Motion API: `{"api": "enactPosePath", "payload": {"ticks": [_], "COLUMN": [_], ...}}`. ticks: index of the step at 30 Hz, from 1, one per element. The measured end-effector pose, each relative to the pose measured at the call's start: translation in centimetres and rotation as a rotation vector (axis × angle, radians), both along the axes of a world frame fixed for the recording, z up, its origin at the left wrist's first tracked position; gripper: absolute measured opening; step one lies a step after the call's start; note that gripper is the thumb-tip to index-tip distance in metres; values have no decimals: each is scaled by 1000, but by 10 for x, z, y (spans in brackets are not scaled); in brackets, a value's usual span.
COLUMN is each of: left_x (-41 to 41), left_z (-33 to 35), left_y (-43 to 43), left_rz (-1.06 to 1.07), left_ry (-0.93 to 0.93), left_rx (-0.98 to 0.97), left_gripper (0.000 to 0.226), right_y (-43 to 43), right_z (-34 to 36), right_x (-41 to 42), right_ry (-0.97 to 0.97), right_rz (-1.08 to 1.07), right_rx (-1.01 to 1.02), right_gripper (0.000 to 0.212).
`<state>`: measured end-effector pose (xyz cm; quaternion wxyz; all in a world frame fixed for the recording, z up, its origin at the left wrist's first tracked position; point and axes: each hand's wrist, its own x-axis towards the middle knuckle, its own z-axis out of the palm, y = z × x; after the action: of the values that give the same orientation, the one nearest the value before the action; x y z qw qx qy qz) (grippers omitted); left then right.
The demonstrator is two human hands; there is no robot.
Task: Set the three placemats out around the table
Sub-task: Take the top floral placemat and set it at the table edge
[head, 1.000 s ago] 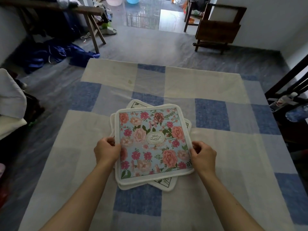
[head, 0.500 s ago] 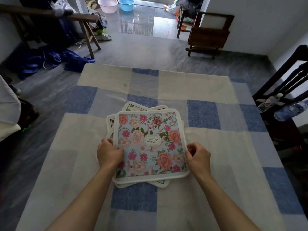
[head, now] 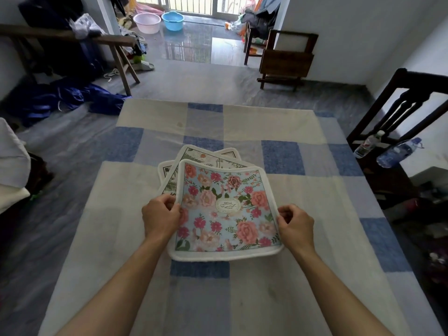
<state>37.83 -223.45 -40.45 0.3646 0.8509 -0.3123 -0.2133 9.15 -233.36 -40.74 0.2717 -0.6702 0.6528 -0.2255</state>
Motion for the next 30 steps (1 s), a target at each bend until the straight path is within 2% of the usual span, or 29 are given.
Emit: {"api": "enactPosePath", "payload": {"ticks": [3,9,14,23,30], "left_x": [0,-11,-36,-135,-184], "left_z": [14,38,59,88,93], "left_y": [14,45,73,111,145], "left_rz": [-37,-102,-94,-42,-2], "left_ry": [4,24,-14,-119,-72], "left_rx": [-25,-31,-105,-126,-161], "left_gripper": [4,12,9,9,6], "right_y": [18,49,65,78,98], "right_z": [15,34,41,43,61], "right_x": [-11,-36,-65,-155,-199], "right_ry": [-7,-52,-157,-284,-298], "right_rz": [-25,-26,-13,109,130], "right_rx": [-40,-88,-65,-7,10], "right_gripper": [7,9,11,15,13]}}
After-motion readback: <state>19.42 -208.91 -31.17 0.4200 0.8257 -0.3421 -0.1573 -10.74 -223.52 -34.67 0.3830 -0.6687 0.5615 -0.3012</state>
